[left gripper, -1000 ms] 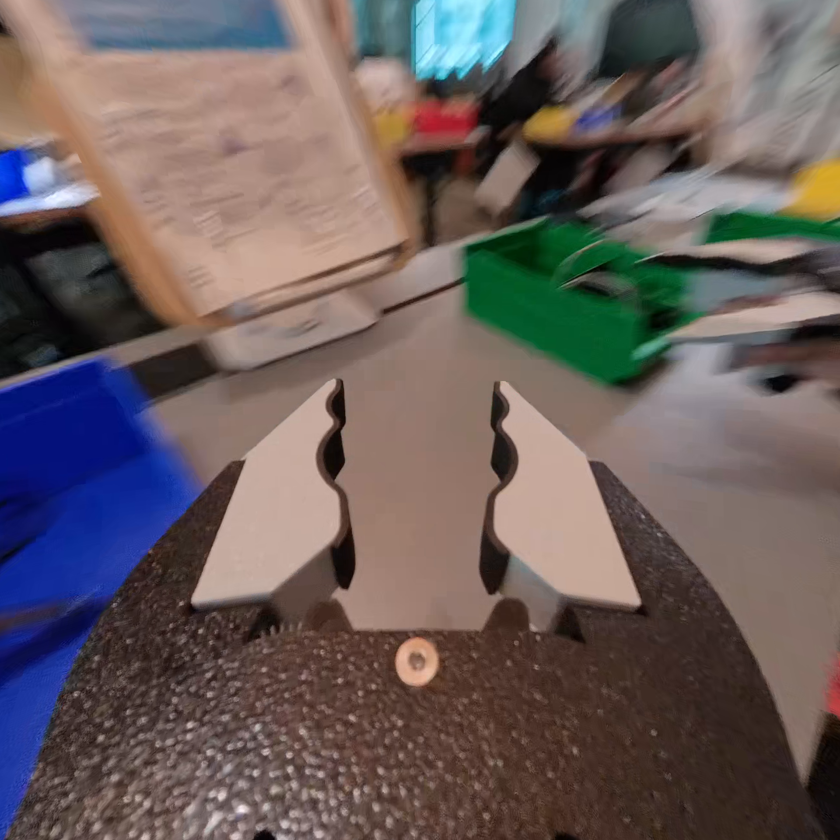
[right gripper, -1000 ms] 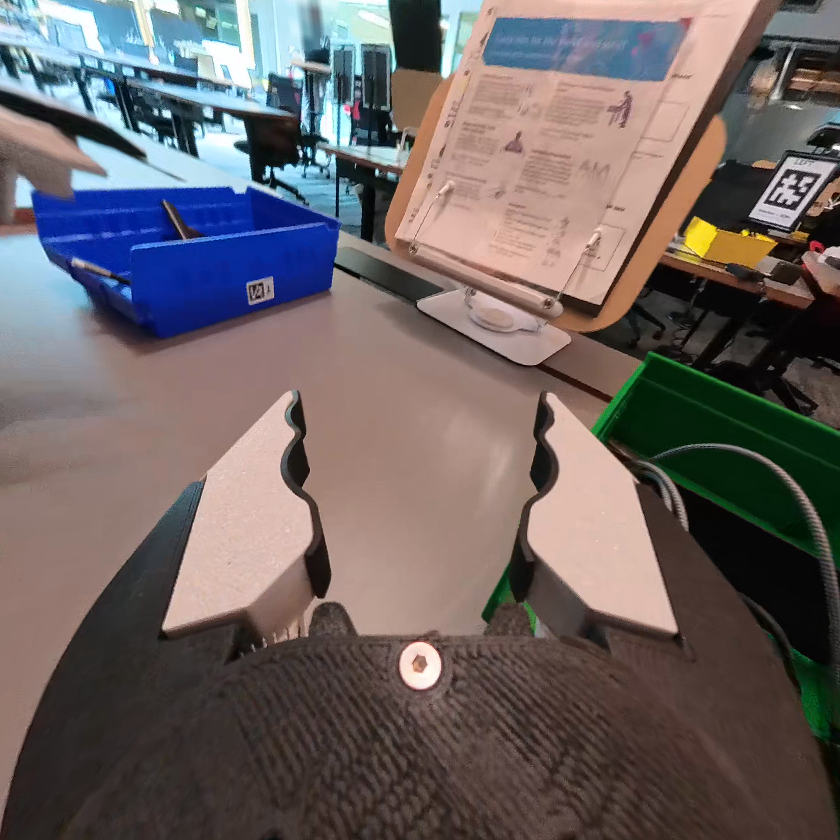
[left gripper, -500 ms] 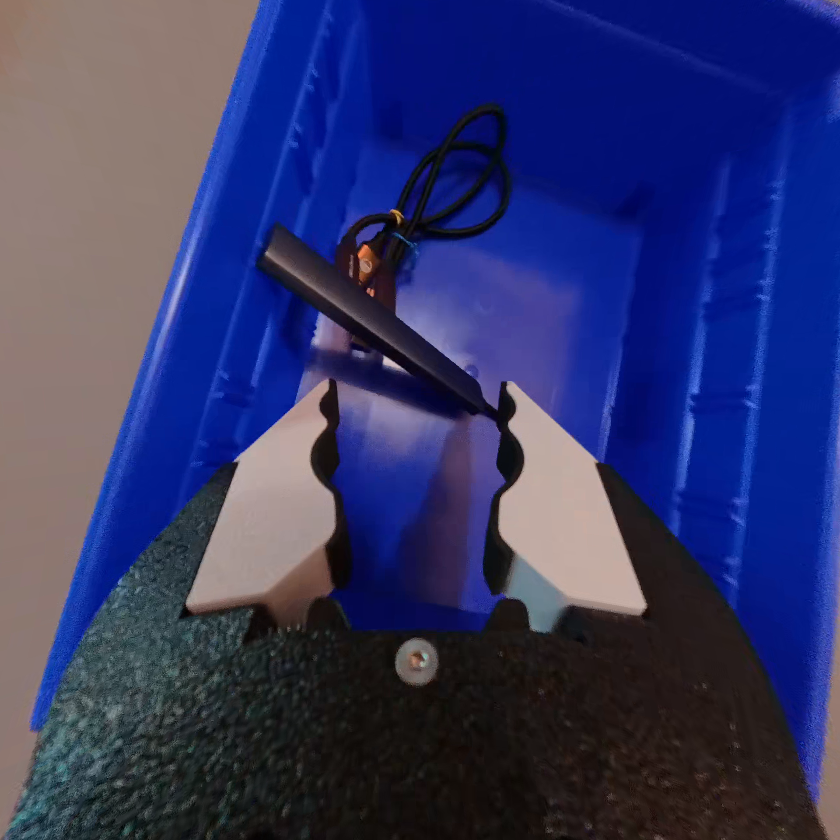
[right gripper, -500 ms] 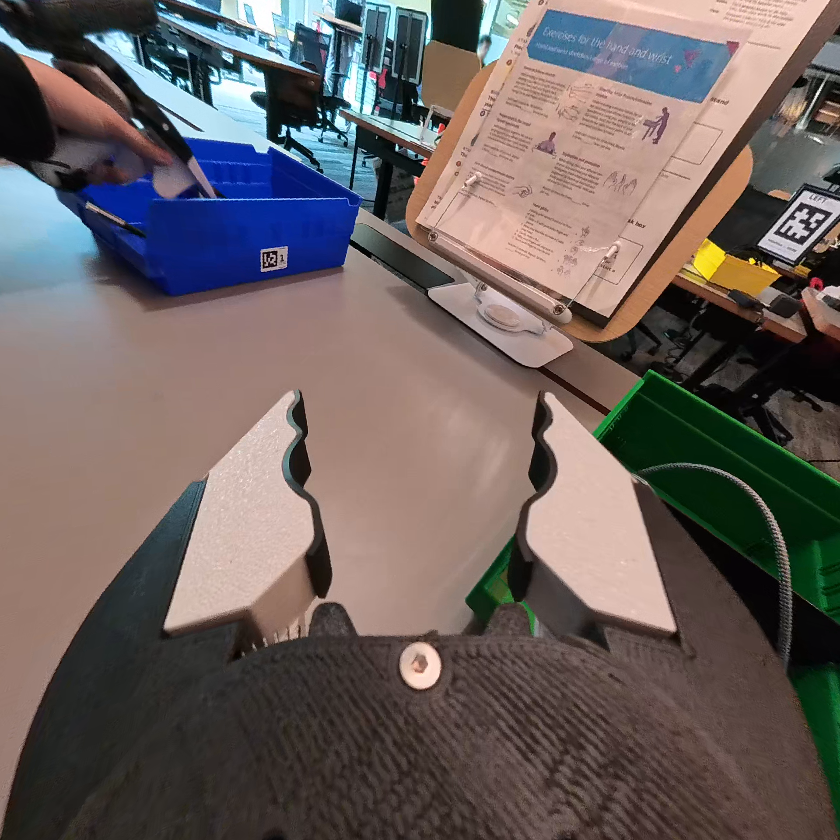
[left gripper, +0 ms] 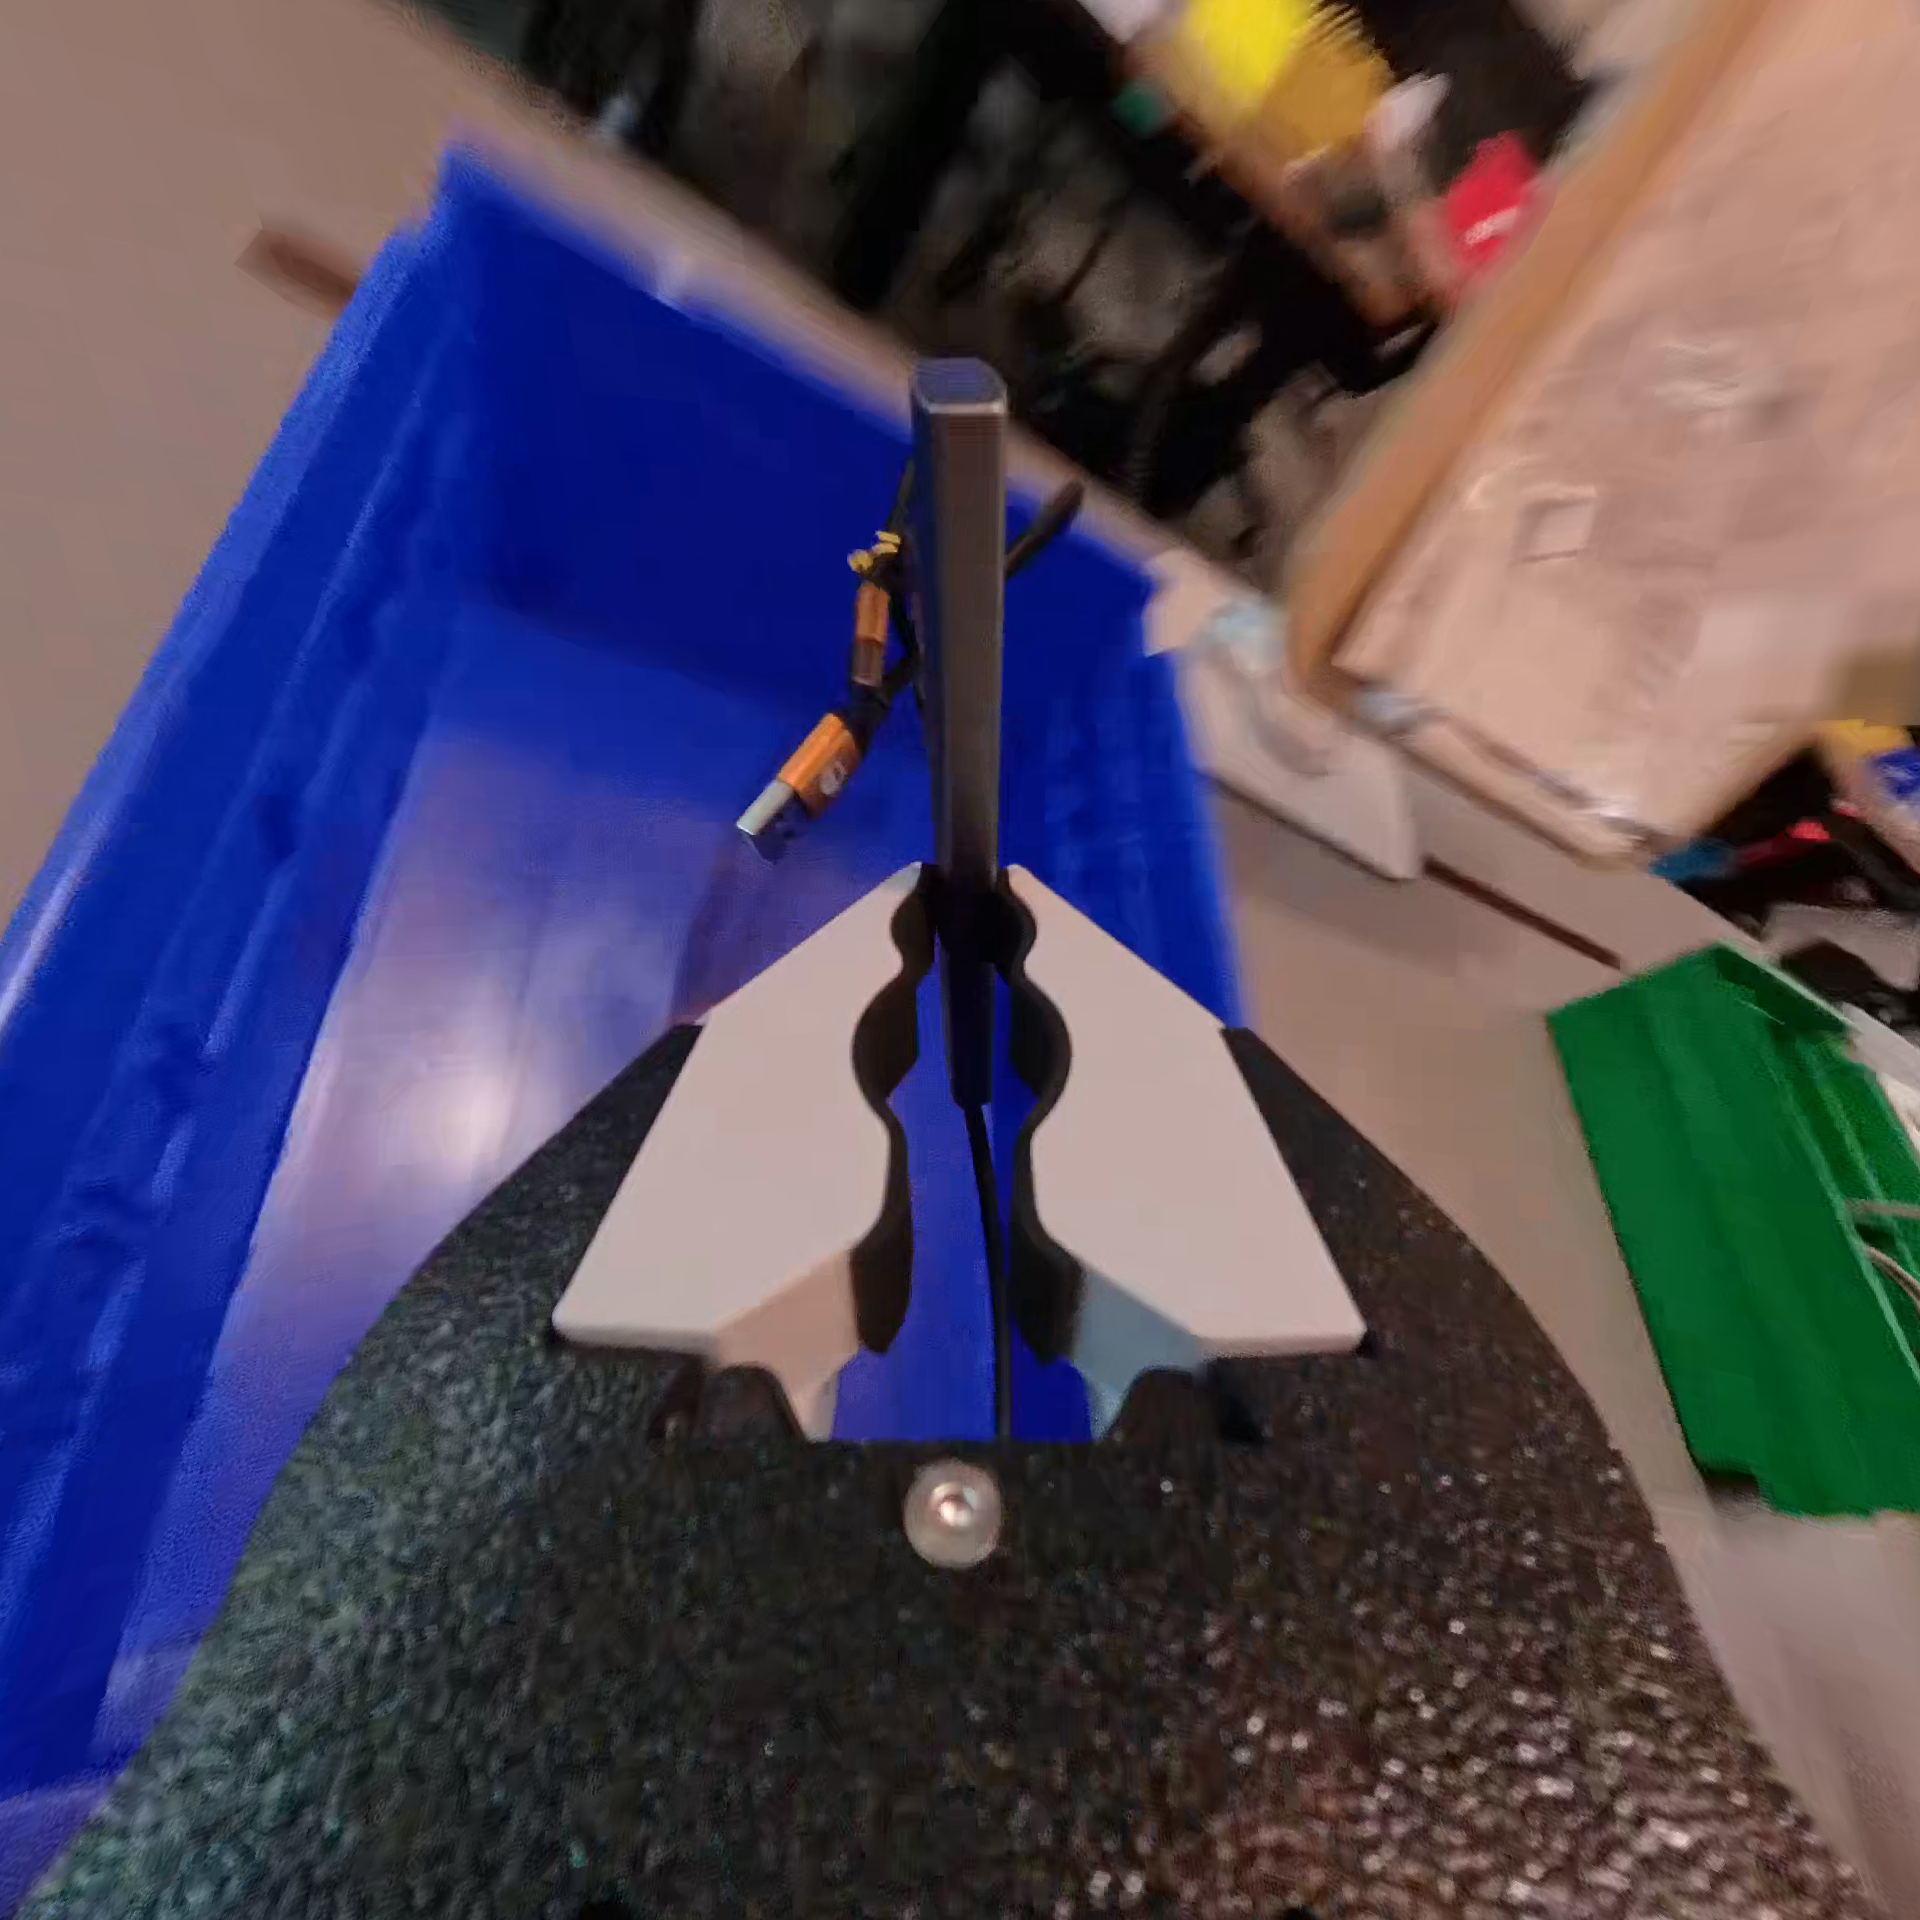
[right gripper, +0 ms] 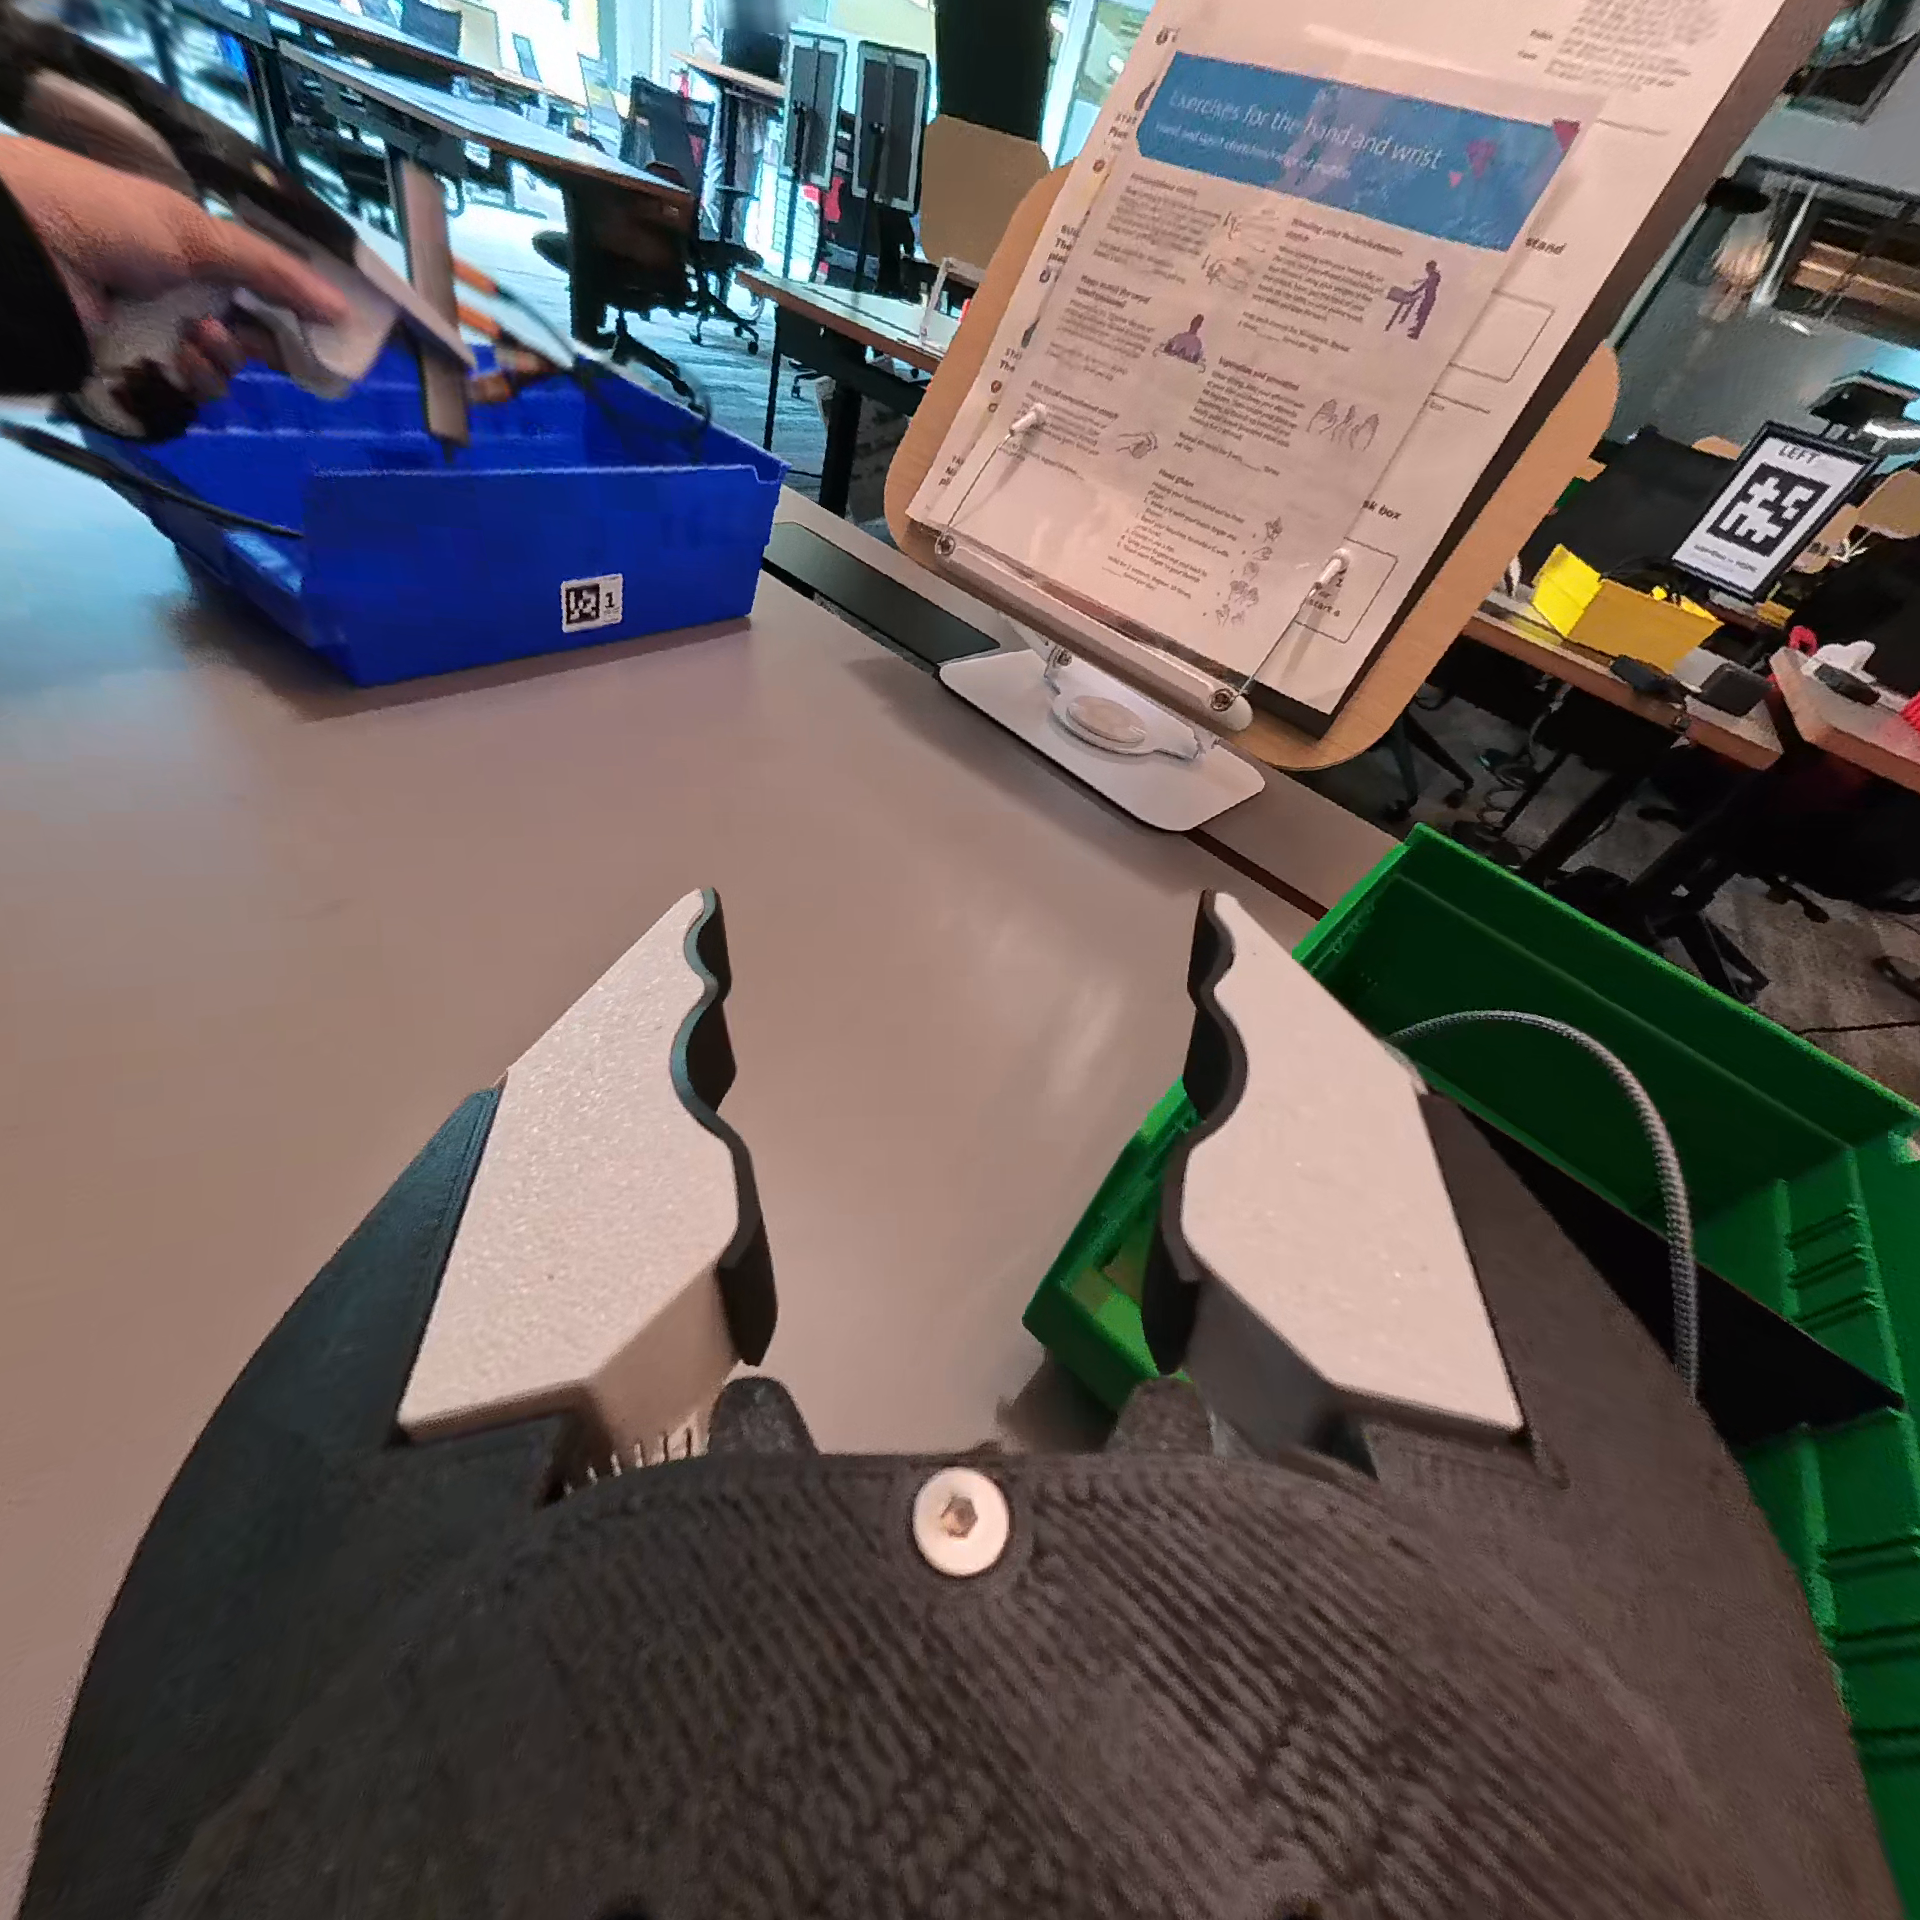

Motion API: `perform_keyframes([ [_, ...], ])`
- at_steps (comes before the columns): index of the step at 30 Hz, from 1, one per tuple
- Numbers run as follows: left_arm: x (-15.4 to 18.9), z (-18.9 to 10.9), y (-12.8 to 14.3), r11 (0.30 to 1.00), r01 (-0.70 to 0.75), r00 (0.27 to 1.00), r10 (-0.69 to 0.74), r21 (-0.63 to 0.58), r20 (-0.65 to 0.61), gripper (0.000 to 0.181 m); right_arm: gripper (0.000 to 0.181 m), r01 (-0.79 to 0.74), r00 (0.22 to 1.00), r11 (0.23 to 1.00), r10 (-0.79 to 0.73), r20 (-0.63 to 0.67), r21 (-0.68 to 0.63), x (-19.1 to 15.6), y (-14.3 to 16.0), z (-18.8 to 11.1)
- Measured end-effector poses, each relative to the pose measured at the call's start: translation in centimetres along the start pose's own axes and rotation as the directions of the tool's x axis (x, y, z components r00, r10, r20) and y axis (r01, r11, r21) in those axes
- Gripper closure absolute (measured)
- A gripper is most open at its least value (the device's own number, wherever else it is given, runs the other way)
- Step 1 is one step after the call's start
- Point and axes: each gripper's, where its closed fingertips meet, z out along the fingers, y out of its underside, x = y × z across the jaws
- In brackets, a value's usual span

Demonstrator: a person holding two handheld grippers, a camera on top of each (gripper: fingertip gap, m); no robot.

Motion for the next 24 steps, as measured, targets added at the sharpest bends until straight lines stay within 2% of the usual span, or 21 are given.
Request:
perform_keyframes([
  [2,4.7,-3.0,-2.6,0.981,-0.106,0.980,0.130,0.160,-0.149,0.173,0.094,-0.023,1.000,1.000,0.023,-0.002,0.019,0.1,-0.4,-0.1],
  [4,9.5,-6.2,-4.4,0.948,-0.155,0.927,0.237,0.279,-0.290,0.174,0.096,-0.051,0.999,0.997,0.050,0.021,0.049,-0.4,-1.0,-0.2],
  [7,16.0,-10.6,-5.1,0.923,-0.193,0.829,0.334,0.333,-0.448,0.174,0.099,-0.085,0.995,0.989,0.078,0.069,0.117,-1.6,-2.8,-0.5],
  [9,20.0,-12.9,-4.1,0.936,-0.170,0.752,0.326,0.309,-0.573,0.174,0.100,-0.127,0.986,0.976,0.104,0.134,0.177,-3.0,-4.3,-0.7],
  [11,23.9,-14.5,-1.6,0.959,-0.148,0.640,0.280,0.243,-0.715,0.173,0.105,-0.220,0.958,0.947,0.164,0.234,0.236,-4.8,-5.9,-0.6],
  [13,27.0,-15.2,2.3,0.976,-0.137,0.523,0.216,0.169,-0.824,0.173,0.106,-0.381,0.890,0.887,0.275,0.364,0.261,-6.9,-7.1,-0.1],
  [16,30.5,-15.3,9.0,0.997,-0.079,0.353,0.033,0.005,-0.935,0.174,0.111,-0.580,0.747,0.796,0.436,0.502,0.172,-9.4,-6.9,1.5],
  [18,32.1,-15.0,13.5,0.987,-0.074,0.256,-0.121,-0.145,-0.959,0.174,0.112,-0.611,0.717,0.778,0.466,0.518,0.146,-10.0,-6.4,2.1],
  [19,32.6,-14.5,15.6,0.977,-0.097,0.247,-0.162,-0.191,-0.955,0.174,0.112,-0.616,0.722,0.773,0.475,0.504,0.154,-9.7,-6.3,2.2],
  [21,32.6,-12.6,19.2,0.965,-0.174,0.309,-0.137,-0.197,-0.941,0.174,0.117,-0.610,0.732,0.784,0.501,0.461,0.116,-9.0,-5.4,2.2],
  [22,32.3,-11.5,20.4,0.962,-0.213,0.367,-0.083,-0.171,-0.926,0.174,0.122,-0.569,0.726,0.822,0.493,0.479,0.017,-9.8,-4.2,2.1],
  [23,31.9,-10.2,21.1,0.958,-0.253,0.433,-0.011,-0.133,-0.901,0.174,0.133,-0.465,0.691,0.873,0.463,0.556,-0.148,-12.1,-2.3,1.1],
  [24,31.3,-9.1,21.3,0.955,-0.280,0.495,0.055,-0.099,-0.867,0.174,0.139,-0.332,0.626,0.889,0.458,0.631,-0.316,-14.2,-0.2,-0.7],
])
